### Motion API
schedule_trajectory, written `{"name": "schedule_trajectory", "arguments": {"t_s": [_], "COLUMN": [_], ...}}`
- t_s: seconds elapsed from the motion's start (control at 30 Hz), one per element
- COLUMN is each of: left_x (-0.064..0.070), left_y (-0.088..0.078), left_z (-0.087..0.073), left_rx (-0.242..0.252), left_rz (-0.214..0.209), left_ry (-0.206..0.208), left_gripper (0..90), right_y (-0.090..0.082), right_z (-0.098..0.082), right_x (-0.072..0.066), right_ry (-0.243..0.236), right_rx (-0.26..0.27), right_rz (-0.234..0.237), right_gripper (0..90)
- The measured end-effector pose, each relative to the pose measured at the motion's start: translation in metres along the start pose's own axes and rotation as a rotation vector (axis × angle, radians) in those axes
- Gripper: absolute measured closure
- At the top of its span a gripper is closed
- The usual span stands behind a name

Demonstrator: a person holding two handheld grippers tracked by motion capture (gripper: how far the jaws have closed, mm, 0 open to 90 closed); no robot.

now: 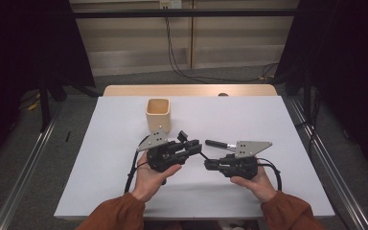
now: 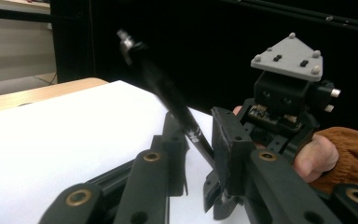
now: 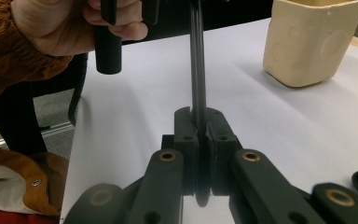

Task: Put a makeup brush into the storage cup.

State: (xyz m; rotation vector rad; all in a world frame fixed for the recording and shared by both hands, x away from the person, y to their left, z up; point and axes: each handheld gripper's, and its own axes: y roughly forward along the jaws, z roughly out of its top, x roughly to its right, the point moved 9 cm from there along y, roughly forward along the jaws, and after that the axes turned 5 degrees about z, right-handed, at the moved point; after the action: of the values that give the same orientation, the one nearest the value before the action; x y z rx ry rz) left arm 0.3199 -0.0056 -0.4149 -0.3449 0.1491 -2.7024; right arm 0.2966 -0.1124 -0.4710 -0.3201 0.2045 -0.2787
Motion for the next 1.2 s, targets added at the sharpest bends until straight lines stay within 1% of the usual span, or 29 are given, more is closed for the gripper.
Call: {"name": "schedule_trajectory", "arguments": {"t_s": [0.03,0.1,0.13,0.23,0.27,0.33,0.4,0.5,0.63,0.7,0.73,0.77,0.83,0.87,0.93,1.1,1.2], "left_x": [-0.001,-0.002,-0.002,0.000,0.001,0.004,0.006,0.010,0.014,0.014,0.014,0.013,0.012,0.011,0.010,0.008,0.008], "left_y": [0.001,0.003,0.004,0.006,0.007,0.007,0.008,0.009,0.009,0.008,0.008,0.007,0.006,0.006,0.005,0.004,0.005], "left_z": [0.000,0.001,0.001,0.002,0.002,0.003,0.005,0.006,0.006,0.006,0.005,0.005,0.005,0.005,0.005,0.005,0.003], "left_rx": [0.002,0.000,0.003,0.004,0.004,0.003,0.006,0.003,-0.001,-0.003,-0.004,-0.010,-0.011,-0.014,-0.013,-0.019,-0.029], "left_rz": [0.017,0.022,0.023,0.011,-0.002,-0.008,-0.017,-0.032,-0.038,-0.045,-0.042,-0.042,-0.033,-0.030,-0.026,-0.025,-0.023], "left_ry": [0.004,0.007,-0.002,-0.016,-0.014,-0.008,-0.011,-0.001,0.009,0.014,0.017,0.018,0.017,0.016,0.014,0.009,0.010], "left_gripper": [76.0,76.2,76.3,78.3,79.1,81.1,82.6,84.3,85.2,85.4,85.4,85.4,85.5,85.4,85.5,85.5,85.5], "right_y": [0.000,0.000,-0.001,-0.001,0.000,0.000,0.000,-0.002,-0.001,-0.001,-0.001,-0.001,0.000,0.000,0.000,-0.001,-0.001], "right_z": [0.000,0.000,0.000,-0.001,-0.002,-0.003,-0.003,-0.002,-0.003,-0.002,-0.002,-0.003,-0.003,-0.003,-0.003,-0.001,-0.002], "right_x": [0.000,0.003,0.004,0.006,0.006,0.008,0.010,0.012,0.012,0.011,0.010,0.010,0.009,0.009,0.009,0.009,0.010], "right_ry": [0.001,0.005,0.010,0.015,0.017,0.018,0.024,0.022,0.018,0.017,0.015,0.015,0.017,0.015,0.015,0.027,0.031], "right_rx": [0.002,0.006,0.004,0.002,0.000,-0.004,0.000,0.002,0.000,0.003,0.002,0.001,0.003,0.002,0.002,0.014,0.010], "right_rz": [-0.001,-0.020,-0.026,-0.040,-0.044,-0.052,-0.066,-0.084,-0.088,-0.085,-0.083,-0.086,-0.080,-0.083,-0.081,-0.088,-0.097], "right_gripper": [85.9,85.5,85.4,84.8,84.6,82.8,82.1,81.0,78.8,76.3,75.2,73.7,68.0,67.3,63.2,47.7,38.6]}}
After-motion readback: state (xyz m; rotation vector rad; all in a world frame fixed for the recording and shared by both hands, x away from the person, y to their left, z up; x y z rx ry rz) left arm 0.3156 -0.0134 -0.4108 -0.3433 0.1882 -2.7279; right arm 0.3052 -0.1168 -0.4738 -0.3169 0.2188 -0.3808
